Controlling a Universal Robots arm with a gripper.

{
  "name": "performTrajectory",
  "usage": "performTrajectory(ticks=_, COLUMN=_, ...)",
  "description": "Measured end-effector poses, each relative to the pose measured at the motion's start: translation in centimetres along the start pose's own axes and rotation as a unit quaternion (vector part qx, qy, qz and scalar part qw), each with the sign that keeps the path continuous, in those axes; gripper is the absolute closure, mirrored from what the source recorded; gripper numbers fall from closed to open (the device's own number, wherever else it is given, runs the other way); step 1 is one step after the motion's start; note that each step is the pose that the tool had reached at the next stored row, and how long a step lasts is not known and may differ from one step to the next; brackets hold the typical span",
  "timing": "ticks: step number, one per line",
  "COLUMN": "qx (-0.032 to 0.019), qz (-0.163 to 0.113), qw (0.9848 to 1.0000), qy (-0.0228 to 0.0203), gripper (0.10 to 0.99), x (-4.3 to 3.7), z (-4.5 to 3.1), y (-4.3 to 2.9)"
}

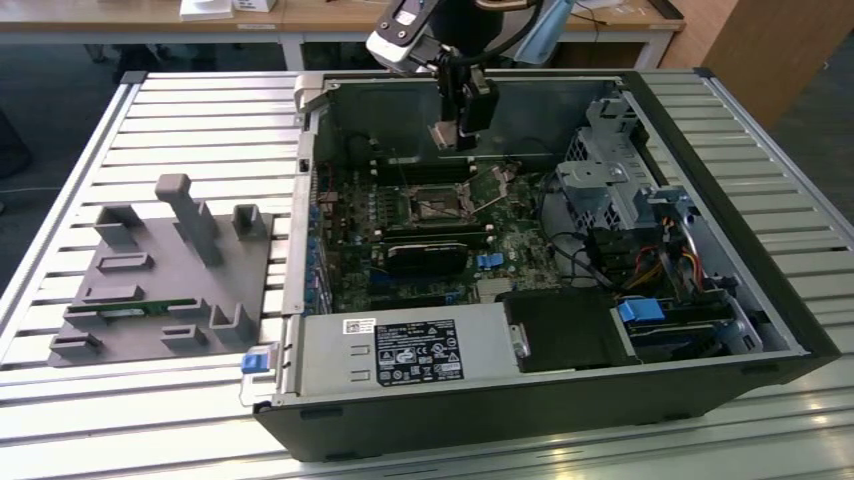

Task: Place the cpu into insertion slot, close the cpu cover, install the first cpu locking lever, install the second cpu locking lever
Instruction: 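Place the cpu into insertion slot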

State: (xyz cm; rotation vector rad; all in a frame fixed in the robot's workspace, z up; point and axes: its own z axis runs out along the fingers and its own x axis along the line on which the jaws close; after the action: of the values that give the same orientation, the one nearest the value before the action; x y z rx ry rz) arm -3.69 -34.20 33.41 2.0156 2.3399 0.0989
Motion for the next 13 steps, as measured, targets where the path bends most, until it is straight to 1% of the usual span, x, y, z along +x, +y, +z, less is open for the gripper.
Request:
performTrajectory(ticks=2, qx=0.0, qz=0.007, qw=1.0, qy=-0.0005, gripper=0.549, x=0.0, z=0.1, y=-0.02)
performTrajectory(ticks=13, qx=0.0, qz=0.007, qw=1.0, qy=-0.0006, gripper=0.549, x=0.01, z=0.54, y=-0.1)
